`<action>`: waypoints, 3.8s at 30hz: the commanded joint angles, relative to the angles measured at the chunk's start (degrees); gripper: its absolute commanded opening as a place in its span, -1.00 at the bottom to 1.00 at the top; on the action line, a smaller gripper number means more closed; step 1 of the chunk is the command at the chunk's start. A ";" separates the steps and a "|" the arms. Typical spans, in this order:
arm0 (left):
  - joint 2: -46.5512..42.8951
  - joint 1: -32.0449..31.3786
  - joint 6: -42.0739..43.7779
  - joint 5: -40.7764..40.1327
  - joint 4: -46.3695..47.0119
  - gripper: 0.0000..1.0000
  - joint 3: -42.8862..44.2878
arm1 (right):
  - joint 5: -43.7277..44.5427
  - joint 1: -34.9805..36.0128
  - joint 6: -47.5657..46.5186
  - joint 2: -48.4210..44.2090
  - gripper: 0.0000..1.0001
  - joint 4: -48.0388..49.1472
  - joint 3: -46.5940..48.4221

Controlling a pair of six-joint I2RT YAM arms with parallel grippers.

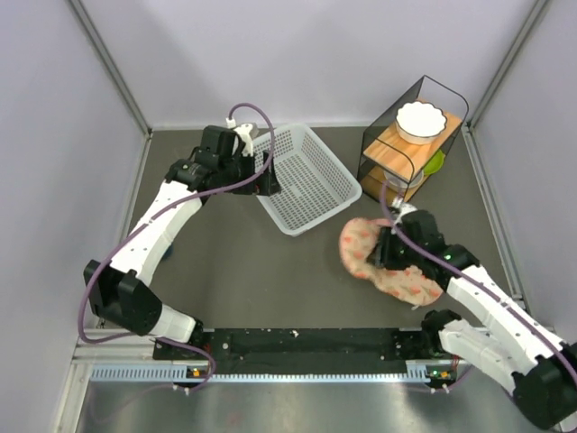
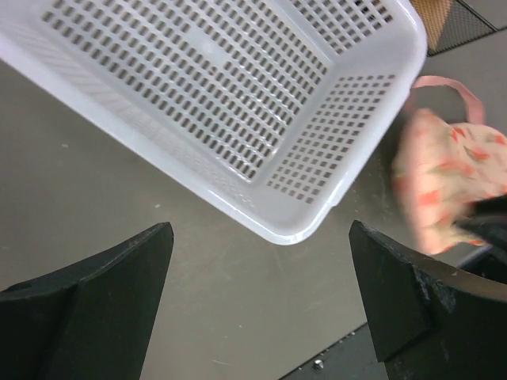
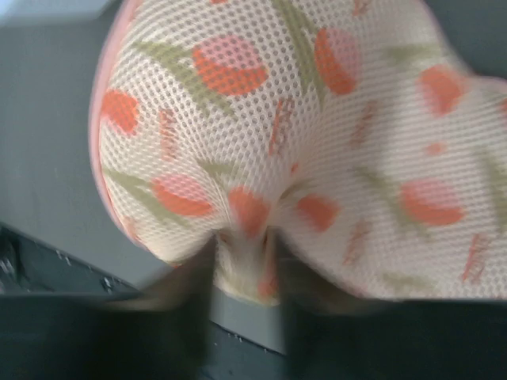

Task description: Unzip the laundry bag and remove the bra

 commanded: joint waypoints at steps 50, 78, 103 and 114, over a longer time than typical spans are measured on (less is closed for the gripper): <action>20.67 -23.31 -5.13 11.19 7.48 0.85 -0.36 | 22.61 -0.87 10.36 -4.04 0.71 -5.74 4.65; 26.10 -24.19 -14.00 5.17 16.01 0.79 -4.33 | 21.03 -0.96 9.39 -4.48 0.71 -5.74 4.48; 8.37 -23.48 10.77 1.48 6.27 -1.00 0.16 | 2.77 -0.96 -2.81 -1.59 0.78 -0.04 10.01; 2.91 -23.40 19.83 3.85 3.36 -1.00 1.91 | -4.55 -1.04 -15.38 -3.08 0.71 2.69 10.02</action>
